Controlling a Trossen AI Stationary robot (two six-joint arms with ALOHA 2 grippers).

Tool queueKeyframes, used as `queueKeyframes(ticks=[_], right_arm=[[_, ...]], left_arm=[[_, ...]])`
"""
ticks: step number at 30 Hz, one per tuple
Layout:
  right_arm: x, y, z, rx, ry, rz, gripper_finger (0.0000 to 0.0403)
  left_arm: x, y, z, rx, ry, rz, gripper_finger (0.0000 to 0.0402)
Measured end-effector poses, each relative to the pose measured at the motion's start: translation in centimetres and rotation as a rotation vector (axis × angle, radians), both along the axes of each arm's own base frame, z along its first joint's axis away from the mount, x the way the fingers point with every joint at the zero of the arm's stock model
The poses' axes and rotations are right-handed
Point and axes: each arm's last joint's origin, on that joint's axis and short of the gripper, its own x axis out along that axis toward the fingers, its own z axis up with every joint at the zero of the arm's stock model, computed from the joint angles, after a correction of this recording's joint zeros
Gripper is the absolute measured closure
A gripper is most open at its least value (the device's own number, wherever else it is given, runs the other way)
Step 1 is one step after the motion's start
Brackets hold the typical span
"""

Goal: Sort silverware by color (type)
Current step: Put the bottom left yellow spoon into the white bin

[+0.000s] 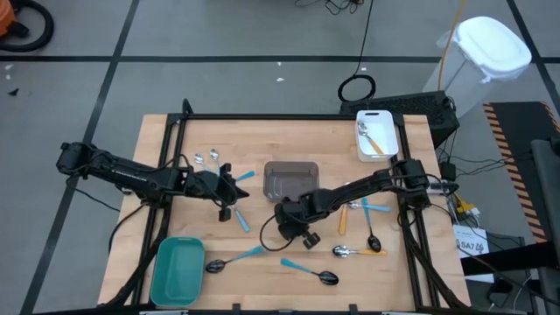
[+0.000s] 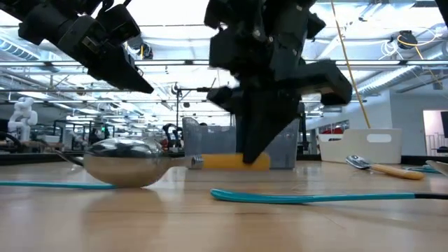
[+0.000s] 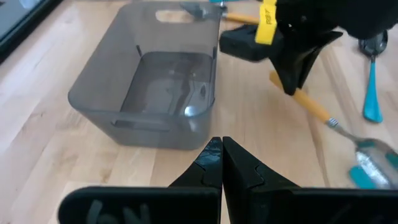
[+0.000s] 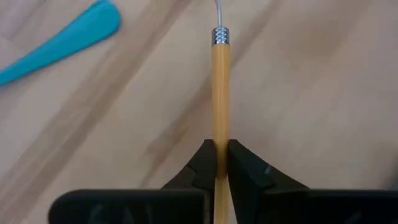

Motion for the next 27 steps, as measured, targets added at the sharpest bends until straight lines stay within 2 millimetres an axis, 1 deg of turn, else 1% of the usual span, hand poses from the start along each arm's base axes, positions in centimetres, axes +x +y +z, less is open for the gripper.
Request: queueKeyframes(ticks=[8,14,16,18,21,27], right_arm=[[-1.6,-0.4,4.4,-0.008,-0.052,-0.019,0.0387],[-3.7,-0.8,8.0,0.002,-0.078,-0.017,0.0387],[-4.4,-0.9,9.2,0.008,-0.106,-0.017,0.0387],[-5.3,-1.0,10.1,0.019,-0.155,-0.017,0.0387],[-6.5,-1.3,10.4,0.044,-0.266,-0.022,0.0387],[-8.4,-1.7,9.4,0.111,-0.532,-0.044,0.0387]], left_arm=[[0.2,0.0,0.4,-0.004,-0.048,0.000,0.0400],[0.5,-0.2,0.9,0.016,-0.109,-0.022,0.0399],[0.6,-0.6,1.2,0.037,-0.140,-0.048,0.0389],[0.7,-0.9,1.5,0.057,-0.171,-0.062,0.0371],[0.7,-1.5,1.9,0.097,-0.219,-0.073,0.0336],[0.8,-2.4,2.8,0.166,-0.306,-0.098,0.0273]])
